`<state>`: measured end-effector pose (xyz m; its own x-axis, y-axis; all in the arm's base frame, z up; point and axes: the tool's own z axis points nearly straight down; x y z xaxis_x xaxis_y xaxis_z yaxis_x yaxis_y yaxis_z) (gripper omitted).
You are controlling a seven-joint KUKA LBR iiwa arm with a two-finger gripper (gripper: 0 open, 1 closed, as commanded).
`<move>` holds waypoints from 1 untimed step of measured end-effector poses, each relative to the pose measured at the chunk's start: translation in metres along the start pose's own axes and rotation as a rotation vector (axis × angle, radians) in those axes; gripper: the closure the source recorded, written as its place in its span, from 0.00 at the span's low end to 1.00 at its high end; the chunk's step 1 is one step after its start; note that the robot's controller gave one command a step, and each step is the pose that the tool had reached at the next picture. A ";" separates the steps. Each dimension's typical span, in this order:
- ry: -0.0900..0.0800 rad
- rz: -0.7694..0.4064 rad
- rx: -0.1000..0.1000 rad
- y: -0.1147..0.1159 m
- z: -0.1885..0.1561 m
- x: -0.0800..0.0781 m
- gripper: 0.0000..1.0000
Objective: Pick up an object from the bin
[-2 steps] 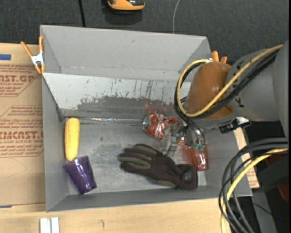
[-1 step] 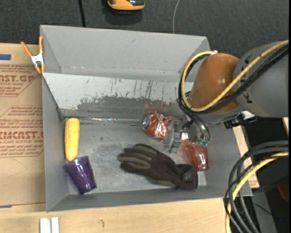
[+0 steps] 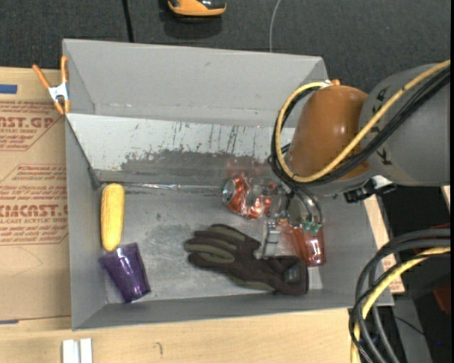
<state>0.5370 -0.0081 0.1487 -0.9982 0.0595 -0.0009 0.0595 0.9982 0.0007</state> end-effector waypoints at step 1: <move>0.000 0.000 0.000 0.000 0.000 0.000 0.00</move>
Offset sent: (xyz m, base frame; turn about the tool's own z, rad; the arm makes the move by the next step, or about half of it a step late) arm -0.0441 0.0130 -0.0787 -0.1139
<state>0.5370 -0.0081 0.1487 -0.9982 0.0594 -0.0011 0.0594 0.9982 0.0006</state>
